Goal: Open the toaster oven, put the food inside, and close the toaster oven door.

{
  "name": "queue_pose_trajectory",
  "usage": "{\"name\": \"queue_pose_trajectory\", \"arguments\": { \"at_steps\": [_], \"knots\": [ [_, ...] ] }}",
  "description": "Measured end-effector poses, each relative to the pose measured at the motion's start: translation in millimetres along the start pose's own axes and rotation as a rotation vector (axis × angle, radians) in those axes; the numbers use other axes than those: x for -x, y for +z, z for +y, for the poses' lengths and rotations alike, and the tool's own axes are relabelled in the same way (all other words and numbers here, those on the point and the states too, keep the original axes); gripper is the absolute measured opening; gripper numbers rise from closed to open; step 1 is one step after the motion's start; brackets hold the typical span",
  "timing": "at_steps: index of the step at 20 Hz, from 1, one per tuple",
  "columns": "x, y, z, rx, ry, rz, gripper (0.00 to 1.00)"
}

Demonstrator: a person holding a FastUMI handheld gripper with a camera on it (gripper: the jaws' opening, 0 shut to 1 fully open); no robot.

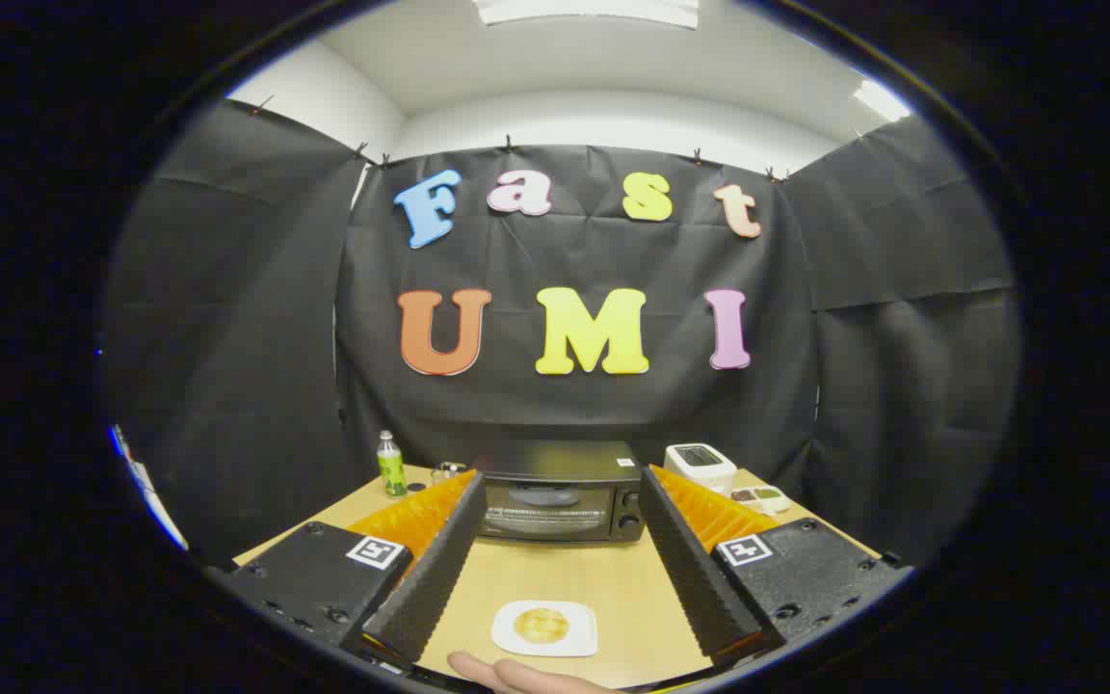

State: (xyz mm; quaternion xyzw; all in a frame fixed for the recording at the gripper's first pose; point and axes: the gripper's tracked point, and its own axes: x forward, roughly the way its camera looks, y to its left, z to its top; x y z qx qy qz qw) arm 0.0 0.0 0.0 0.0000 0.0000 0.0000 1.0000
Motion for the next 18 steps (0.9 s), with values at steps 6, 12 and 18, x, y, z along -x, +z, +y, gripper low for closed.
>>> {"name": "queue_pose_trajectory", "arguments": {
  "at_steps": [6, 12, 18],
  "knots": [
    [-6.3, -4.7, -9.6, -0.024, -0.012, 0.007, 1.00],
    [-18.4, -19.7, -14.3, -0.040, -0.022, 0.043, 1.00],
    [-29.2, -29.5, -18.1, -0.040, -0.037, 0.060, 1.00]
  ]
}}
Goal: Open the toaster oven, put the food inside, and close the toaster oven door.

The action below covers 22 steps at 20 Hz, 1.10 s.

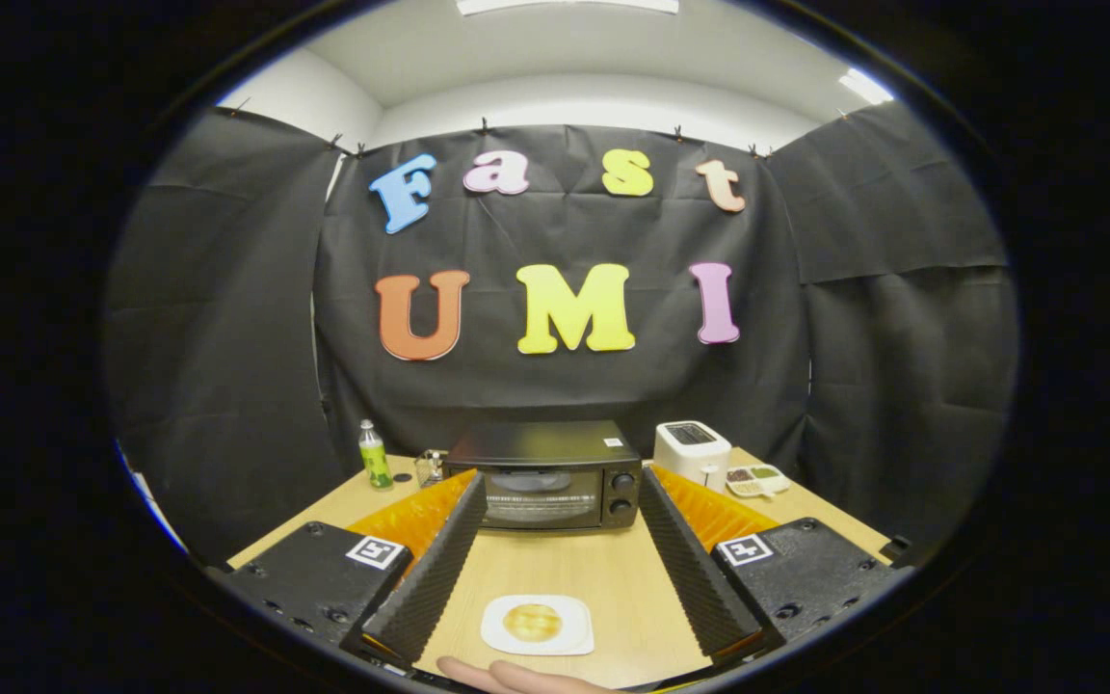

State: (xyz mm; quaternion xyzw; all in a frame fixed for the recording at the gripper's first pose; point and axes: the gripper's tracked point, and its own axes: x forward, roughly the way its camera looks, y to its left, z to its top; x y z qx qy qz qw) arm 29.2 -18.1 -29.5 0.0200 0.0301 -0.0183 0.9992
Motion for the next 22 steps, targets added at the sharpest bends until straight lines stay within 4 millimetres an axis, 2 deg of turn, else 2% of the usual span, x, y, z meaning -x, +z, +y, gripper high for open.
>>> {"name": "queue_pose_trajectory", "arguments": {
  "at_steps": [9, 15, 22],
  "knots": [
    [-29.1, -21.8, 4.8, -0.030, 0.001, 0.039, 1.00],
    [-60.6, -47.3, 1.9, -0.038, -0.009, 0.084, 1.00],
    [-97.2, -63.7, 0.6, -0.049, -0.006, 0.115, 1.00]
  ]
}}
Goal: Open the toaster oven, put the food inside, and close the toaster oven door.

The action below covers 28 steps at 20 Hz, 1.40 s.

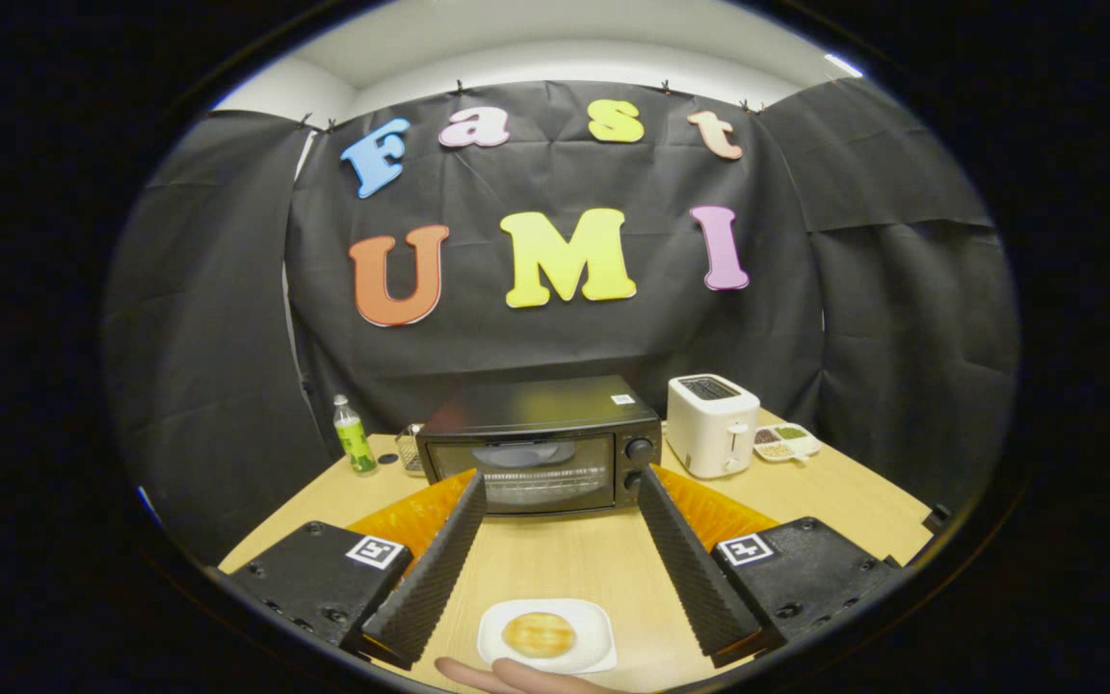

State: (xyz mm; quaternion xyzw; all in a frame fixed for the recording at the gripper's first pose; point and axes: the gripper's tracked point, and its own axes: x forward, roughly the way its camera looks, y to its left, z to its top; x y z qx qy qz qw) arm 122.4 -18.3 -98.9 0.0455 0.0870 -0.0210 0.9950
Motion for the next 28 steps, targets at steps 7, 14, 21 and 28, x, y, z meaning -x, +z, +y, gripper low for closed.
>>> {"name": "queue_pose_trajectory", "arguments": {
  "at_steps": [7, 14, 21, 28],
  "knots": [
    [-46.7, -28.1, 16.6, 0.017, 0.031, 0.032, 1.00],
    [-102.2, -40.0, 39.3, 0.044, 0.057, 0.037, 1.00],
    [-185.4, -27.5, 58.8, 0.068, 0.082, 0.055, 1.00],
    [-232.4, -30.8, 59.2, 0.095, 0.044, 0.070, 1.00]
  ]
}}
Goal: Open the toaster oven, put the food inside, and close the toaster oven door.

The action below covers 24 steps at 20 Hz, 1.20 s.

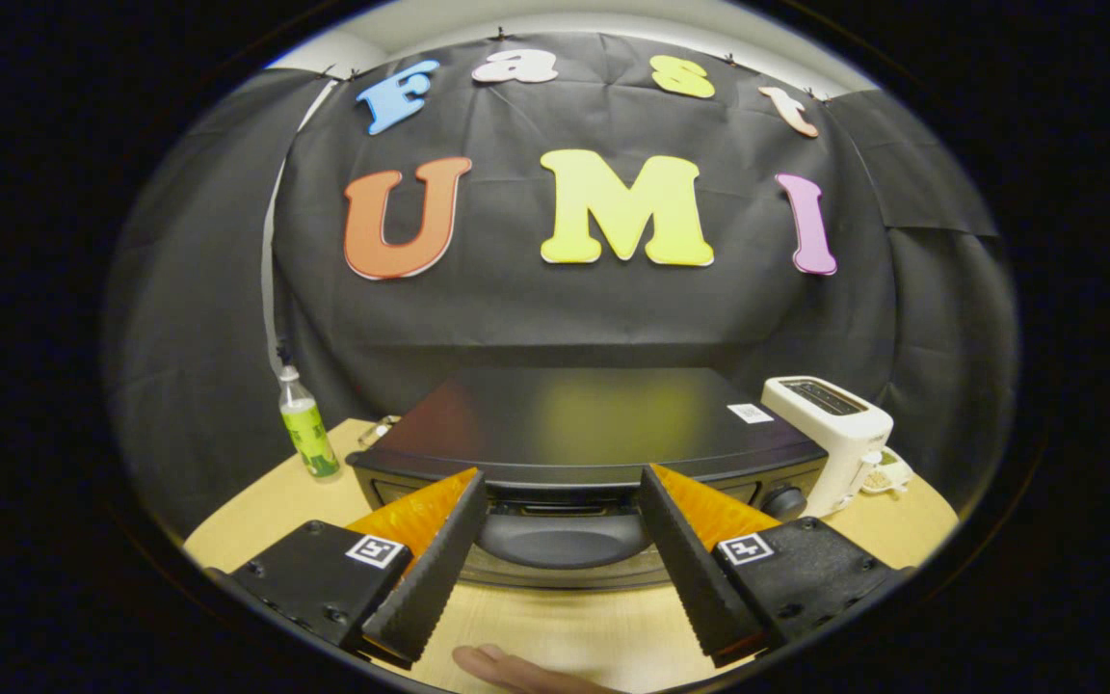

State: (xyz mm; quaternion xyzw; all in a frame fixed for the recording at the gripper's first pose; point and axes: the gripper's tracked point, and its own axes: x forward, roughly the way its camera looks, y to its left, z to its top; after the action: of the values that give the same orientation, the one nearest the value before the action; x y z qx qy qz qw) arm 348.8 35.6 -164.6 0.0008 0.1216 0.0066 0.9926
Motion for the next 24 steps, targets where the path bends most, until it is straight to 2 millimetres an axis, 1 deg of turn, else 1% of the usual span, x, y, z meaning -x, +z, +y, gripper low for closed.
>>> {"name": "queue_pose_trajectory", "arguments": {
  "at_steps": [1, 3, 6, 8, 10, 13, 16, 18, 20, 24],
  "knots": [
    [-2.6, -4.4, 1.3, 0.000, 0.002, 0.012, 1.00],
    [-5.6, -0.9, 0.7, -0.016, 0.002, -0.004, 1.00],
    [-2.6, -3.9, -0.9, -0.032, -0.008, -0.013, 1.00],
    [-0.5, -4.3, 1.9, -0.016, 0.003, -0.039, 1.00],
    [6.0, -7.2, 3.5, 0.013, 0.024, -0.058, 1.00],
    [20.8, -18.1, 0.3, -0.010, 0.045, -0.064, 1.00],
    [39.2, -32.4, 0.3, 0.003, 0.030, -0.059, 1.00],
    [52.0, -46.3, 0.4, 0.003, 0.023, -0.037, 1.00],
    [66.4, -65.1, 1.4, 0.022, 0.019, 0.015, 1.00],
    [87.4, -100.4, 1.0, 0.040, 0.019, 0.106, 1.00]
  ]
}}
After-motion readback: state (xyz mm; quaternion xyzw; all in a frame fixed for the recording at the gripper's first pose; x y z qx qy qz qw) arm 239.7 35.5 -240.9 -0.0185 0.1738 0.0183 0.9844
